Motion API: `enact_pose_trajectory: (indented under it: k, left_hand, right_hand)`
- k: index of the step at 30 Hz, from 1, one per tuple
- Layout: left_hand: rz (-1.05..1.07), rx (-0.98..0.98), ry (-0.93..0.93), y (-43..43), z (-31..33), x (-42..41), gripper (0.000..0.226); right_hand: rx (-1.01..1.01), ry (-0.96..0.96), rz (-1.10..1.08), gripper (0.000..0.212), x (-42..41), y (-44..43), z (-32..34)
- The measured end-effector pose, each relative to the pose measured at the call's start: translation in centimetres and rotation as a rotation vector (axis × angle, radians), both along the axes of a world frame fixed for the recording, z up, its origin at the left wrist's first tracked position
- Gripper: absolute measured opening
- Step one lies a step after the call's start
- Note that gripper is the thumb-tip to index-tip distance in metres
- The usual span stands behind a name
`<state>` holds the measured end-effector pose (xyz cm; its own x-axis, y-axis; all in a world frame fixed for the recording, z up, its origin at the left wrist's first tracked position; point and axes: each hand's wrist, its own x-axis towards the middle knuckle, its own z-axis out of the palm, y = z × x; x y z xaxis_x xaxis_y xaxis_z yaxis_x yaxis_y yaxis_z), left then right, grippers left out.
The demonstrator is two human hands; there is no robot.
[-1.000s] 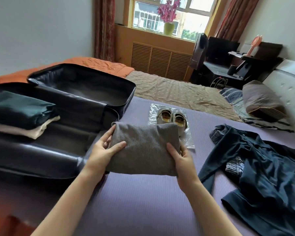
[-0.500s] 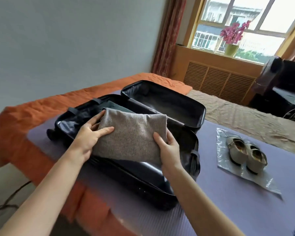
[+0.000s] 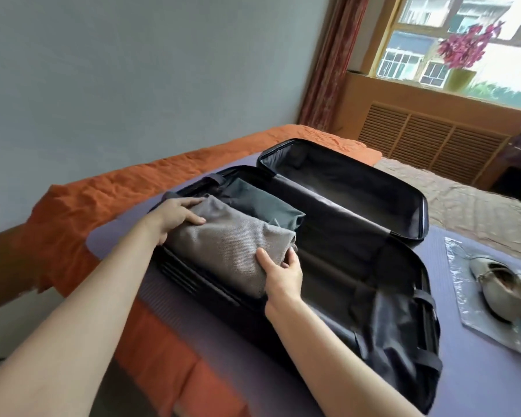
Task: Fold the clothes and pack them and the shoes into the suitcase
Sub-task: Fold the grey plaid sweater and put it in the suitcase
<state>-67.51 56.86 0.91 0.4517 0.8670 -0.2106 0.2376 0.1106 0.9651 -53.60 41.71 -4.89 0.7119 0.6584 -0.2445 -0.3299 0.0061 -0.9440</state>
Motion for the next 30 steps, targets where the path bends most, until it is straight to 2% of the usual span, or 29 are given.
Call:
enact_pose_trajectory:
  k: [3, 7, 11, 13, 15, 16, 18, 20, 22, 24, 27, 30]
  left_hand:
    - [-0.003, -0.071, 0.114, 1.0, -1.2, -0.2, 0.061]
    - [-0.068, -0.151, 0.295, 1.7, -0.8, 0.0, 0.056]
    - [-0.006, 0.014, 0.478, 1.8, -1.8, 0.7, 0.059]
    - [0.019, 0.120, 0.545, 1.7, -2.2, 0.9, 0.060]
    - [0.055, 0.239, 0.561, 1.4, -2.5, 0.8, 0.058]
    - [0.102, 0.360, 0.558, 1.0, -2.5, 0.8, 0.054]
    - [0.172, 0.647, 0.489, 0.0, -2.3, 1.1, 0.049]
    - [0.089, 0.782, 0.449, -0.8, -2.0, 1.8, 0.053]
    - [-0.044, 0.789, 0.604, -1.4, -2.3, 2.7, 0.058]
    - [-0.202, 0.712, 0.718, -1.5, -3.0, 3.4, 0.065]
    - [-0.396, 0.601, 0.873, -1.6, -3.9, 4.0, 0.075]
    - [-0.298, 0.632, 0.762, -1.1, -3.9, 4.4, 0.074]
  right_hand:
    - [-0.119, 0.049, 0.062, 0.088, -0.5, 0.7, -2.2]
    - [-0.205, 0.154, 0.195, 0.086, -0.2, 0.9, -2.5]
    - [-0.309, 0.051, 0.241, 0.120, -0.3, 0.9, -2.7]
    - [-0.375, 0.024, 0.290, 0.122, -0.3, 0.2, -1.7]
    - [-0.464, -0.112, 0.316, 0.110, 0.4, -0.9, -0.7]
    - [-0.493, -0.229, 0.302, 0.110, 0.9, -1.3, -0.6]
    - [-0.433, -0.452, 0.270, 0.117, 1.6, -2.0, 0.0]
    - [-0.331, -0.605, 0.297, 0.119, 1.7, -2.1, 0.7]
    - [-0.365, -0.756, 0.368, 0.117, 1.8, -1.8, 0.5]
    - [-0.467, -0.887, 0.468, 0.110, 1.9, -1.5, 0.2]
    - [-0.589, -0.944, 0.554, 0.102, 2.0, -1.5, -0.8]
    - [-0.424, -1.023, 0.398, 0.101, 3.2, -0.7, 0.1]
